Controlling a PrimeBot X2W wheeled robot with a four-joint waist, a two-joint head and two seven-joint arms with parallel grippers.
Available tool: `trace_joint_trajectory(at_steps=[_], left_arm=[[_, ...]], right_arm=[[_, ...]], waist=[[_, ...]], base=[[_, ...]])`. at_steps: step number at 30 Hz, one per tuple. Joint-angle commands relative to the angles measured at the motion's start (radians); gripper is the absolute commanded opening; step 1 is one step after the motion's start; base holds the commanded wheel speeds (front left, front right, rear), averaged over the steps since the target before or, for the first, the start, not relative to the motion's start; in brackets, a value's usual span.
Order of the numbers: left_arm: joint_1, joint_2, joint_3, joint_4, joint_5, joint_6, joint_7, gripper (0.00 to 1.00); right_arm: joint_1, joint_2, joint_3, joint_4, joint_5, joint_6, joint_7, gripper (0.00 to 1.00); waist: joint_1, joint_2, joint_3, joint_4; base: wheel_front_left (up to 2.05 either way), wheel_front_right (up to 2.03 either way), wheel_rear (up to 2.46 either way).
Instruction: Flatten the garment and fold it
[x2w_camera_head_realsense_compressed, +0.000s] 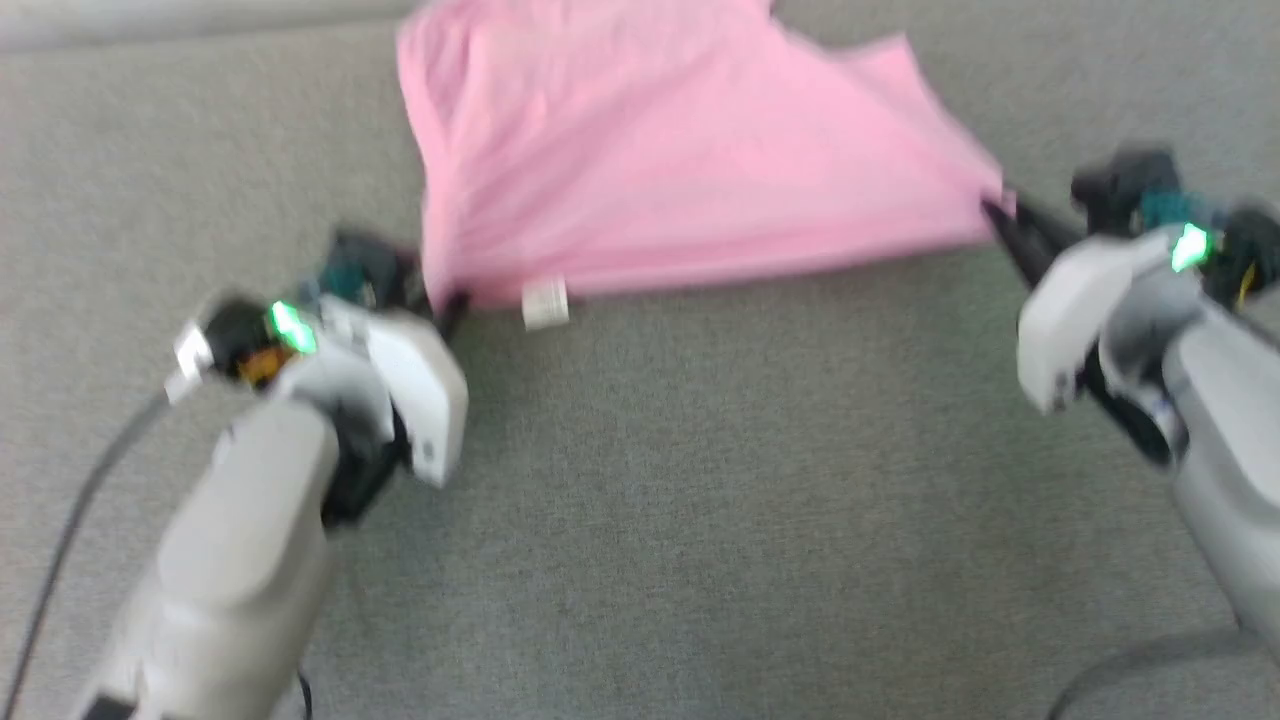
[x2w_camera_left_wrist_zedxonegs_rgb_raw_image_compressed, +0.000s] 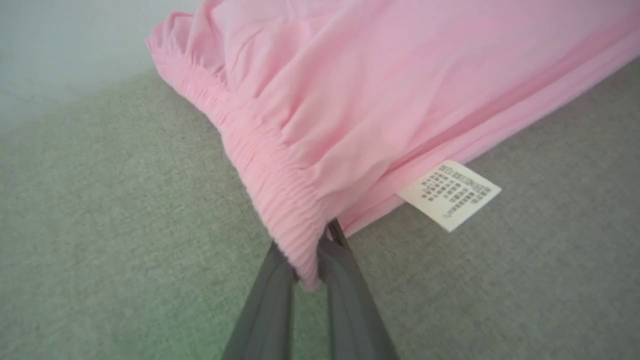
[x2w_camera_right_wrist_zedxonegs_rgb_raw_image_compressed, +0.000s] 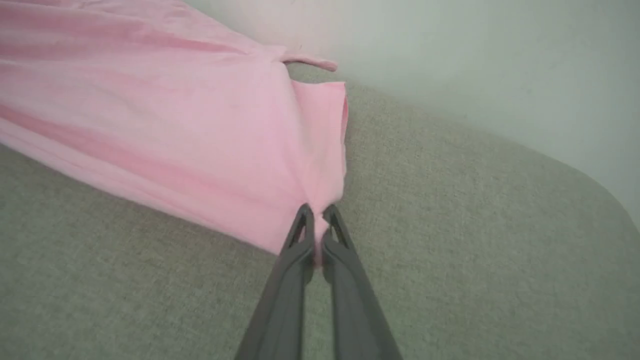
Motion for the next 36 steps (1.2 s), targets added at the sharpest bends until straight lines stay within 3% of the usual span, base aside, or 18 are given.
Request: trace_joint_trajectory(at_steps=[1,13,20,24,28,36], left_arm=[[0.029,0.011,-0.003,-0.012,-0.006,0.000,0.003,0.00],[0.439,0.078,-0.041,-0.311,-0.063,0.082,0.098,0.00],[0.646,0.087,-0.085,-0.469,-0.098,0.129,0.145,0.00],[0.741,0.084,-0.116,-0.516,-0.122,0.146,0.172,0.00],[0.796,0.084,-0.144,-0.517,-0.144,0.136,0.186,0.00],[0.755,0.073,-0.142,-0.520,-0.133,0.132,0.161,0.00]], right_arm=[[0.023,-0.015,0.002,-0.011,0.015,-0.002,0.010,0.00],[0.401,-0.178,-0.032,-0.240,0.173,-0.002,0.264,0.00],[0.670,-0.255,-0.152,-0.408,0.235,-0.002,0.434,0.00],[0.811,-0.259,-0.239,-0.495,0.239,-0.002,0.522,0.00],[0.914,-0.234,-0.320,-0.573,0.224,-0.002,0.591,0.00],[0.922,-0.172,-0.429,-0.689,0.168,-0.002,0.600,0.00]], waist=[[0.0003,0.0000,-0.112,-0.007],[0.0003,0.0000,-0.300,0.001],[0.0003,0.0000,-0.361,0.016],[0.0003,0.0000,-0.384,0.023],[0.0003,0.0000,-0.392,0.031],[0.0003,0.0000,-0.372,0.064]], base=[[0.00,0.00,0.00],[0.00,0.00,0.00],[0.00,0.00,0.00],[0.00,0.00,0.00],[0.00,0.00,0.00],[0.00,0.00,0.00]])
